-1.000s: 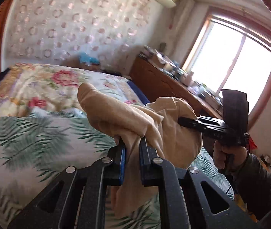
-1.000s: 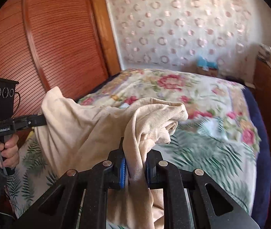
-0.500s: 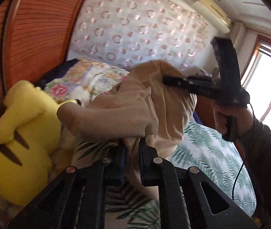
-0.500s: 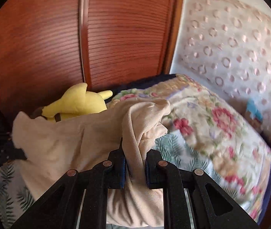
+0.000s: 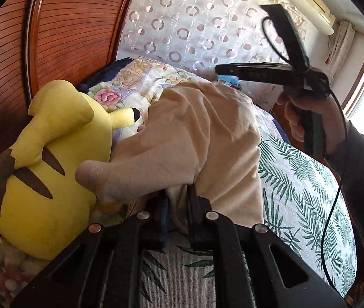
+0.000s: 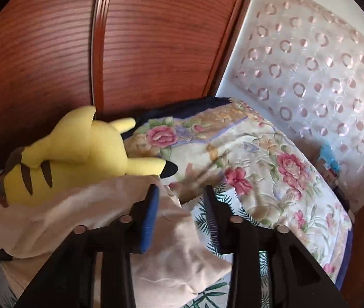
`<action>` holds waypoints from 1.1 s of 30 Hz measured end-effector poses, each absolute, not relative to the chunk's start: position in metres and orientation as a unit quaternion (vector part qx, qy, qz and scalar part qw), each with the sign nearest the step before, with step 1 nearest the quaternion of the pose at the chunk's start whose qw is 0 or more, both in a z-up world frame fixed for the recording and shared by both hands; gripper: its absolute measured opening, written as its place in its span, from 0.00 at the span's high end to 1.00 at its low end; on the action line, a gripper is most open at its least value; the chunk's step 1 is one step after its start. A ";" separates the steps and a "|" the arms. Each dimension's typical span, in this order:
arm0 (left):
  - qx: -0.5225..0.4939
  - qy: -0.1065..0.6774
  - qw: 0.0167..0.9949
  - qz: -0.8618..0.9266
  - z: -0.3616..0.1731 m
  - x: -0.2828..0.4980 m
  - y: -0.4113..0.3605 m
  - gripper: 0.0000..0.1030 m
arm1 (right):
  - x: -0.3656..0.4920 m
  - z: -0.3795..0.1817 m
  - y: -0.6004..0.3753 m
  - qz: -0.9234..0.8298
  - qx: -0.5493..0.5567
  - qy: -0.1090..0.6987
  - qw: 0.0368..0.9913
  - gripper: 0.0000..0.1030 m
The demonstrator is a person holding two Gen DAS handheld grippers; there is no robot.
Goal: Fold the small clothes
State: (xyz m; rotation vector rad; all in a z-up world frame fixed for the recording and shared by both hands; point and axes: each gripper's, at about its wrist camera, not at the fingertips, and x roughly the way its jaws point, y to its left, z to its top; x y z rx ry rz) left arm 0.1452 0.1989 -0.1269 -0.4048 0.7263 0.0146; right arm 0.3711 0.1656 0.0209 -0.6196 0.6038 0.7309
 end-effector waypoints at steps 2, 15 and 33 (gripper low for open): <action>-0.193 0.354 0.915 0.009 -0.127 0.144 0.199 0.88 | 0.370 0.019 0.154 0.342 -0.276 0.291 0.850 0.56; -0.188 0.335 0.923 0.023 -0.099 0.119 0.212 0.80 | 0.396 -0.019 0.134 0.311 -0.249 0.328 0.857 0.56; -0.084 0.278 0.956 0.036 -0.042 0.092 0.143 0.18 | 0.270 0.039 0.035 0.328 -0.150 0.261 0.896 0.56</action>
